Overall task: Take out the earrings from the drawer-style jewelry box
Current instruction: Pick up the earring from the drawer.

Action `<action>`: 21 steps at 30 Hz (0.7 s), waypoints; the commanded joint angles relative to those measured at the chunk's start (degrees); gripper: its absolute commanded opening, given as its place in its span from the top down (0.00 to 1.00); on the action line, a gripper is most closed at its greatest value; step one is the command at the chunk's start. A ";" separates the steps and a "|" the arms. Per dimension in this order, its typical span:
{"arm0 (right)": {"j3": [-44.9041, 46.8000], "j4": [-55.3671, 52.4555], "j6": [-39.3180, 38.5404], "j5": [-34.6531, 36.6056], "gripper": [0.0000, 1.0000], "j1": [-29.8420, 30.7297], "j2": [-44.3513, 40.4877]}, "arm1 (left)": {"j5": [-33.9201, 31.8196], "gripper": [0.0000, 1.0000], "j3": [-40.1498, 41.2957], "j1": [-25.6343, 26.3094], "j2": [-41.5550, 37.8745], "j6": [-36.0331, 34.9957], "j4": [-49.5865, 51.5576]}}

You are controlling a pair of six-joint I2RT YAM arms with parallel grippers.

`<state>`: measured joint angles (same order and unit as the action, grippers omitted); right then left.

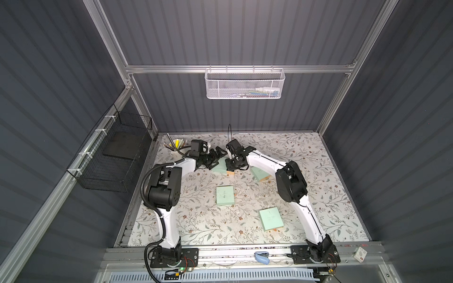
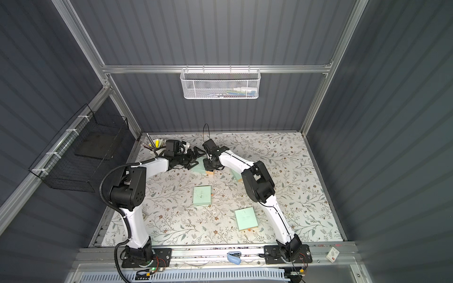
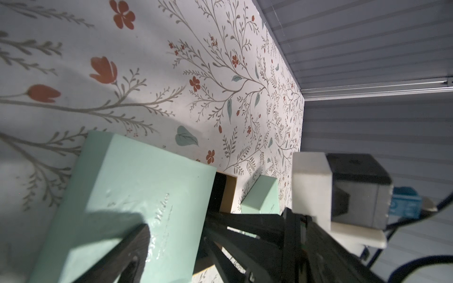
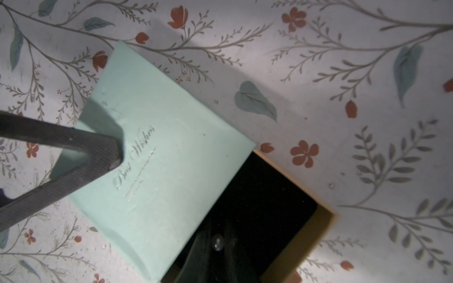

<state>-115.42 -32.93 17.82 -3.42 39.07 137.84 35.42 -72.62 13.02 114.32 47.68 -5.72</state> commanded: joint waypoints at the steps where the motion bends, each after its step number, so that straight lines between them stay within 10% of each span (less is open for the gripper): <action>1: 1.49 0.29 -0.42 -0.01 0.86 0.42 -1.62 | -1.12 0.00 1.25 -0.28 0.73 0.26 3.67; 21: 4.80 1.02 0.36 0.37 0.87 0.47 -6.93 | -1.20 0.00 1.25 -0.30 0.83 -0.04 3.91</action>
<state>-111.53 -31.57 17.96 -3.22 39.18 132.33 35.42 -72.62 13.02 114.32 47.68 -5.72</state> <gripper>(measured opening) 0.132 0.997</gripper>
